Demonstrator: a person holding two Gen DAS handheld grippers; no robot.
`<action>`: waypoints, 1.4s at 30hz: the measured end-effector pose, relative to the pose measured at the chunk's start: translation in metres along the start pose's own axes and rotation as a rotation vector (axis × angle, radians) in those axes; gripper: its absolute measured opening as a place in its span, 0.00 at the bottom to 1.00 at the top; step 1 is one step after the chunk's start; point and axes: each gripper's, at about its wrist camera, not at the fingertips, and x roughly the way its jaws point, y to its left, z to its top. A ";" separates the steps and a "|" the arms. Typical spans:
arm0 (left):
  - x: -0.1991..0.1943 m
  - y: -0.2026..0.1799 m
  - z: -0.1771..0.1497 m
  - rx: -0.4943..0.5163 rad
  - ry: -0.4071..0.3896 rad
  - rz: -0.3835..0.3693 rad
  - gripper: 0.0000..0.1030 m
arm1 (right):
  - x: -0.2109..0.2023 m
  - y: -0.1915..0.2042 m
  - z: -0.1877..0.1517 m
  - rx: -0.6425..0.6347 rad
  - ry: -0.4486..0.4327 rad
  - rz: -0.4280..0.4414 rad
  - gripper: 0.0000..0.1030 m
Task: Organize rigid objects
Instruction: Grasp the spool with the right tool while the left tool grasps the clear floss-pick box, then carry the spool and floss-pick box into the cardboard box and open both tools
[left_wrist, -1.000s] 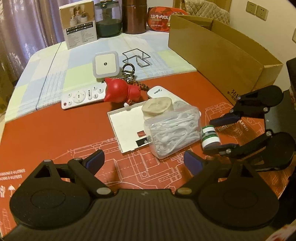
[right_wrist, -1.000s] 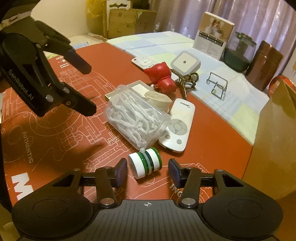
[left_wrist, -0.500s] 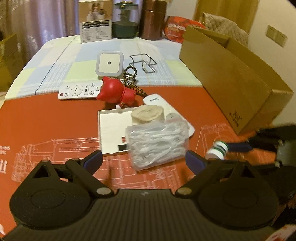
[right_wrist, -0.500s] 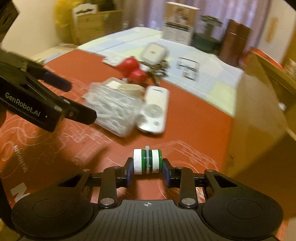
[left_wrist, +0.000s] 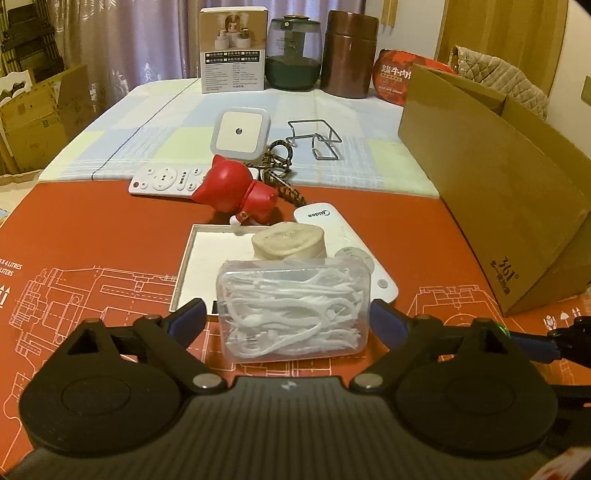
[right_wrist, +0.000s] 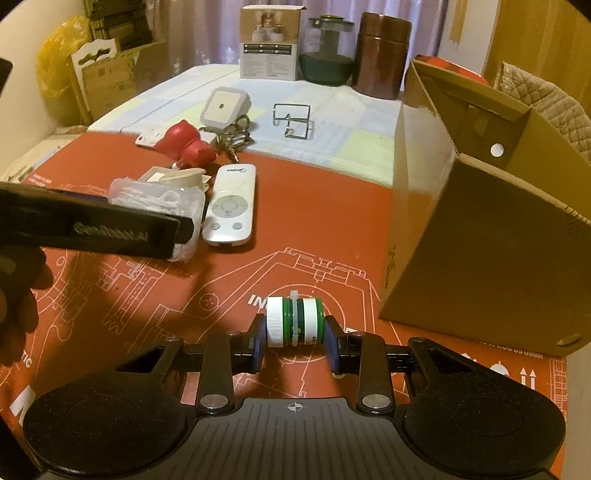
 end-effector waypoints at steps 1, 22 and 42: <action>0.001 -0.001 0.000 0.003 -0.001 0.004 0.88 | 0.000 -0.001 -0.001 0.002 -0.002 0.000 0.28; -0.055 0.006 0.001 0.145 -0.028 -0.036 0.81 | -0.031 0.007 0.006 0.068 -0.088 -0.001 0.28; -0.088 -0.122 0.115 0.257 -0.166 -0.408 0.81 | -0.143 -0.116 0.074 0.252 -0.330 -0.250 0.28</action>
